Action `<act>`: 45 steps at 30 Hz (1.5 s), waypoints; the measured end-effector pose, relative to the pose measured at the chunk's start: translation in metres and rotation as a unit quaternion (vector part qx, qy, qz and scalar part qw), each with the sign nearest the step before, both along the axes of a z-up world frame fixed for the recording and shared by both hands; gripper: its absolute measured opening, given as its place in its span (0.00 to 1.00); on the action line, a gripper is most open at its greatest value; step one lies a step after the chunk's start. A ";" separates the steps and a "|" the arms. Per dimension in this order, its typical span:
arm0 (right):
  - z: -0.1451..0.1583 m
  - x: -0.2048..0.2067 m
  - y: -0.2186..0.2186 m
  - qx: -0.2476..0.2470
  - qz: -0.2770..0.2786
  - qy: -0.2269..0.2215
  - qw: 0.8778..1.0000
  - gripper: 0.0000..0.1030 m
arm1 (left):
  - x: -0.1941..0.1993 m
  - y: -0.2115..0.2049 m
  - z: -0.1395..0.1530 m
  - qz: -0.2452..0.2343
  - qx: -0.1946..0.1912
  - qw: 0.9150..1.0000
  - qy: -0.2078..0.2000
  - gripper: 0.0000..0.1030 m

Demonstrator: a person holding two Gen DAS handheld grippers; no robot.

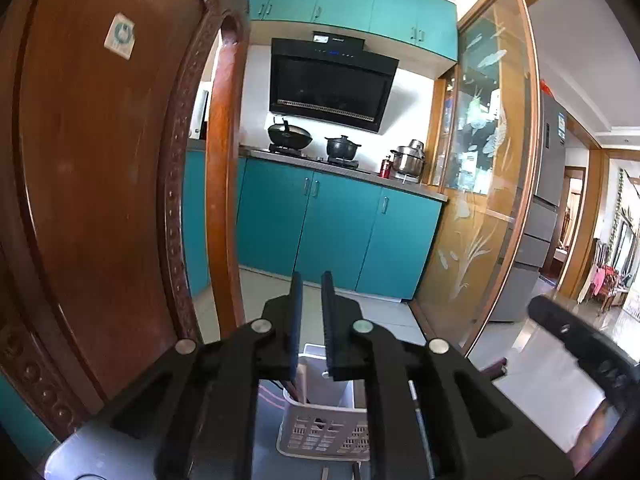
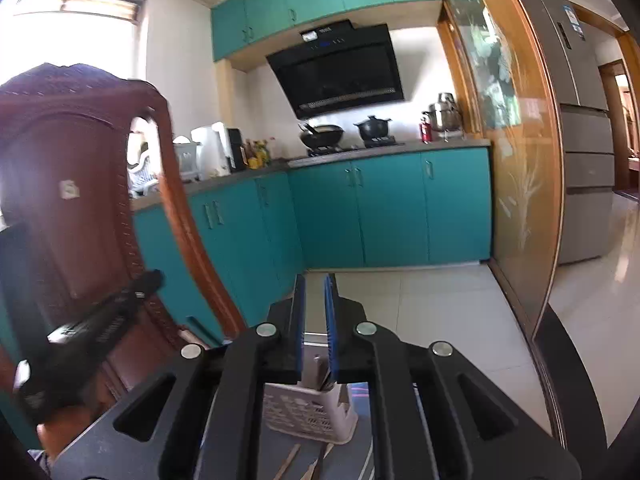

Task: Organize utensils
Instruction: 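Lower both tools back down to the remaining chopsticks, then align the right tool over a dark brown chopstick while the left aligns over a light wooden one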

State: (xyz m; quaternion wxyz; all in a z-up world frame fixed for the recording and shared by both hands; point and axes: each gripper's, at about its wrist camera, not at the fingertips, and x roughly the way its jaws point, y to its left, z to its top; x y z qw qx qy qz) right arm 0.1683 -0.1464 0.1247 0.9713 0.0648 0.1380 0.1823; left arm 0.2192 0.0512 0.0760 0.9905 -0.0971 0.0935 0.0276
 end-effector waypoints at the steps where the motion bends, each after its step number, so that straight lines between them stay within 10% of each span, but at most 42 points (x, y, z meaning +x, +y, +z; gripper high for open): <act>1: 0.004 -0.008 0.000 -0.004 0.010 -0.006 1.000 0.10 | -0.005 -0.002 0.000 -0.002 0.004 1.000 -0.002 0.12; 9: -0.067 -0.029 0.006 -0.067 0.090 0.099 0.989 0.10 | -0.055 -0.018 -0.037 0.020 0.049 0.998 -0.017 0.13; 13: -0.170 0.014 0.025 -0.097 0.097 0.284 0.949 0.10 | -0.046 -0.019 -0.096 -0.017 0.039 0.996 0.075 0.13; 17: -0.216 0.031 0.036 -0.081 0.111 0.379 0.915 0.13 | -0.014 -0.018 -0.137 -0.047 0.040 0.979 0.192 0.14; 22: -0.228 0.024 0.050 -0.116 0.103 0.379 0.912 0.24 | 0.005 -0.009 -0.167 -0.069 -0.005 0.960 0.272 0.22; 28: -0.223 0.019 0.040 -0.115 0.080 0.369 0.919 0.06 | 0.003 -0.025 -0.174 -0.071 0.035 0.957 0.280 0.34; 45: -0.229 0.050 0.017 -0.048 0.056 0.385 0.920 0.14 | 0.019 -0.042 -0.202 -0.088 0.053 0.937 0.333 0.38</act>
